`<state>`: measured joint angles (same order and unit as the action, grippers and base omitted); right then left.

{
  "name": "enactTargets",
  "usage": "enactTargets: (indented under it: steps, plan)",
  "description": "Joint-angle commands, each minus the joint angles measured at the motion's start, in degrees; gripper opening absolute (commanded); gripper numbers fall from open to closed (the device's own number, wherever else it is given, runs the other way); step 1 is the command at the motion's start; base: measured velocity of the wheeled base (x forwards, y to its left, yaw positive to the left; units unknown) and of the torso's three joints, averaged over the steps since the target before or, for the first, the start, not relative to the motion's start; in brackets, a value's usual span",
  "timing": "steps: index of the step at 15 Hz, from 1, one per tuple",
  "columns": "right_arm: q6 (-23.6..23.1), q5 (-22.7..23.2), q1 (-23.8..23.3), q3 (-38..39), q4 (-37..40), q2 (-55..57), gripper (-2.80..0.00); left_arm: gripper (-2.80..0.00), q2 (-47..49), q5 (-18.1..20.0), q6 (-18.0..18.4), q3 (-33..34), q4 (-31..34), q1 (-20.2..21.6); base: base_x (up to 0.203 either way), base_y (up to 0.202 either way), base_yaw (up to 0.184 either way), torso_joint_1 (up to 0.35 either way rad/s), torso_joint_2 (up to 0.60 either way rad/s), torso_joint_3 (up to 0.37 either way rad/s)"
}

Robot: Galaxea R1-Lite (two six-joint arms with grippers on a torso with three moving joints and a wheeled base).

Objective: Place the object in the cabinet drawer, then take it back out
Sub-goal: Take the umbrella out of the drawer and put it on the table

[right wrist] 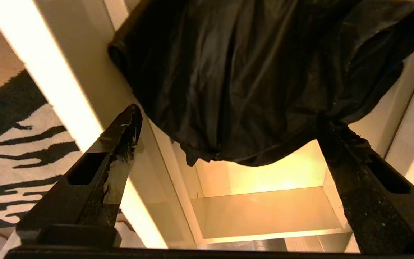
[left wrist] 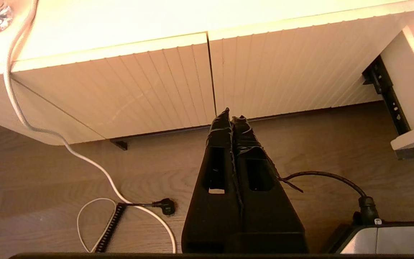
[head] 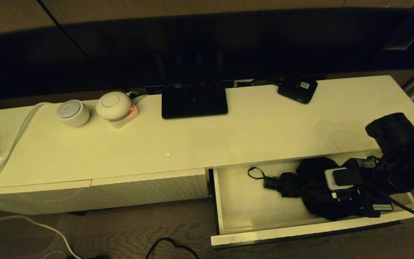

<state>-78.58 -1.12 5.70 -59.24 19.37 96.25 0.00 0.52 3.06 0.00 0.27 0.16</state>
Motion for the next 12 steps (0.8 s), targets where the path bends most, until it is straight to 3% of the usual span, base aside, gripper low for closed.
enactTargets:
  steps: [1,12]
  plan:
    - [-0.4,0.0,-0.2,0.0,0.2,1.3,0.00,-2.80,0.0,0.0,0.0,0.2,0.0,0.0,0.000,0.000,0.000,0.000,0.00,0.000]
    - [-0.3,0.2,1.1,2.6,0.1,4.8,0.00,-2.80,0.0,0.0,0.0,0.2,0.0,0.0,0.000,0.000,0.000,0.000,0.00,0.000]
